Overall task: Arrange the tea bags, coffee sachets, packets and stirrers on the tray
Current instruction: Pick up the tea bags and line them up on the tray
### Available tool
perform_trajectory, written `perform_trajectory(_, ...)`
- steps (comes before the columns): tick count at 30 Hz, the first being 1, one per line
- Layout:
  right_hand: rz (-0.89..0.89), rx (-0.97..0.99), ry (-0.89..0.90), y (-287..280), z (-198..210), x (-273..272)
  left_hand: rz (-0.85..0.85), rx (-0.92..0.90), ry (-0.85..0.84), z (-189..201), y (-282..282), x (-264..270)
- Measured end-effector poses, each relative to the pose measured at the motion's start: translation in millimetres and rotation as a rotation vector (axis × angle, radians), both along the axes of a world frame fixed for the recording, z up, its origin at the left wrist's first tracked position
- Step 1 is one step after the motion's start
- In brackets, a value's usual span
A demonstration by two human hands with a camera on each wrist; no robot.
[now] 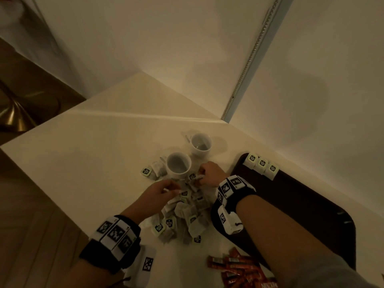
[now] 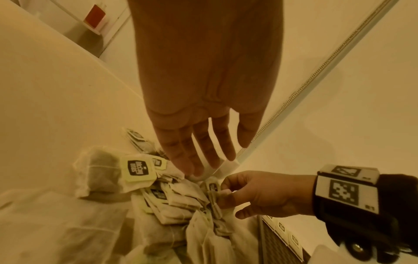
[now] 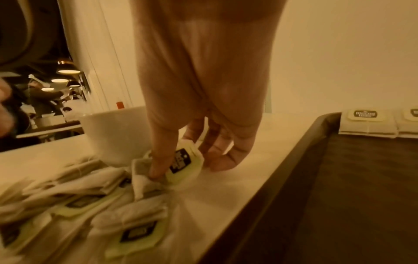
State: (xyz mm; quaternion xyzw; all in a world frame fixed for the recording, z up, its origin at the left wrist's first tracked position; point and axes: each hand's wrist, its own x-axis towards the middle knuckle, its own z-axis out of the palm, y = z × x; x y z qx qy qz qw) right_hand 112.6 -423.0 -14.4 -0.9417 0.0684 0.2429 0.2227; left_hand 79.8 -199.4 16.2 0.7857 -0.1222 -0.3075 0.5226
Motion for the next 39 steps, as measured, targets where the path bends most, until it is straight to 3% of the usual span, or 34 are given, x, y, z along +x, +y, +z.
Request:
perform_trajectory(8, -0.153, 0.246, -0.080, -0.8, -3.1, -10.8, 0.073, 0.077, 0.001, 0.9, -14.0, 2.1)
perform_trajectory(15, -0.117, 0.045, -0.086, 15.8, -9.3, 1.0, 0.047, 0.092, 0.072, -1.7, -7.5, -2.5)
perform_trajectory(22, -0.046, 0.181, -0.124, -0.1, 17.0, -13.6, 0.083, 0.039, 0.105, -3.5, -13.3, -1.0)
perform_trajectory(26, 0.128, 0.458, 0.035, 5.9, 68.2, -25.4, -0.069, -0.131, 0.233, -0.4, -24.4, -2.8)
perform_trajectory(28, 0.164, 0.498, 0.005, 15.1, 85.2, -26.3, -0.095, -0.246, 0.318, 2.0, -31.7, -2.7)
perform_trajectory(31, -0.046, 0.613, -0.111, 18.9, 85.8, -21.9, 0.009, -0.370, 0.423, 9.6, -31.5, -0.6)
perform_trajectory(33, -0.124, 0.502, -0.130, 15.3, 70.0, -19.8, 0.094, -0.400, 0.405, 9.7, -23.0, 2.6)
perform_trajectory(36, 0.060, 0.038, -0.062, 13.3, 35.3, -23.6, 0.158, -0.390, 0.339, 12.9, -11.3, 7.0)
perform_trajectory(39, 0.072, -0.109, 0.002, 23.0, 5.9, -30.7, 0.199, -0.391, 0.264, 18.5, -9.0, 10.0)
